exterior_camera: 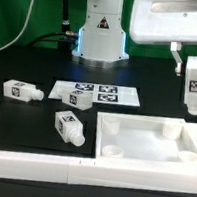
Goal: Assemble one leg
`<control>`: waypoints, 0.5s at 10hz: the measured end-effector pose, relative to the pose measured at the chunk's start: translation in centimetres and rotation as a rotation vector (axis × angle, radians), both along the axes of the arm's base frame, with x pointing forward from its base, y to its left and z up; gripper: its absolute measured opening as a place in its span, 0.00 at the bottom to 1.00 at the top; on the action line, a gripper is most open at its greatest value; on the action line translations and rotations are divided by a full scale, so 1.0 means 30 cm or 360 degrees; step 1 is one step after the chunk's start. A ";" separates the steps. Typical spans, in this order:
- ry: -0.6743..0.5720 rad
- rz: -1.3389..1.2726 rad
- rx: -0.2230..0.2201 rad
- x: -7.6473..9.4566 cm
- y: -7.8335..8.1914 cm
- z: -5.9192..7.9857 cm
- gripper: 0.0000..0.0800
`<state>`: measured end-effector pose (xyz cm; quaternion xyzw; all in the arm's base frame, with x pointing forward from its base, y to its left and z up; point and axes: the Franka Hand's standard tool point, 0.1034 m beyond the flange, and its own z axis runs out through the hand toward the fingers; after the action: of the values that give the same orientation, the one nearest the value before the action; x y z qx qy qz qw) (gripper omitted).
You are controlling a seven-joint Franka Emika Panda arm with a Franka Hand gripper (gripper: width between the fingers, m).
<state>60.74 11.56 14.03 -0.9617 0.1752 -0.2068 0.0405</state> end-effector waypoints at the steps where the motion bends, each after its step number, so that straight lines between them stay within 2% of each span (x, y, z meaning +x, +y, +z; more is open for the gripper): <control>1: 0.0007 0.0019 -0.0008 -0.004 0.004 -0.004 0.36; 2: 0.0003 0.0073 -0.0043 0.001 -0.017 -0.007 0.36; 3: -0.0010 0.0222 -0.0150 0.018 -0.071 -0.025 0.36; 4: -0.0020 0.0320 -0.0226 0.045 -0.102 -0.034 0.36; 5: -0.0080 0.0389 -0.0268 0.068 -0.103 -0.026 0.36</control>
Offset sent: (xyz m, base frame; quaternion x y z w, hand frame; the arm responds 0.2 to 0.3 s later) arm 0.0389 -0.0520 -0.0040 -0.0616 0.0705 -0.2483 0.9642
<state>62.80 8.47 13.24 -0.9704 0.0376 -0.2383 -0.0109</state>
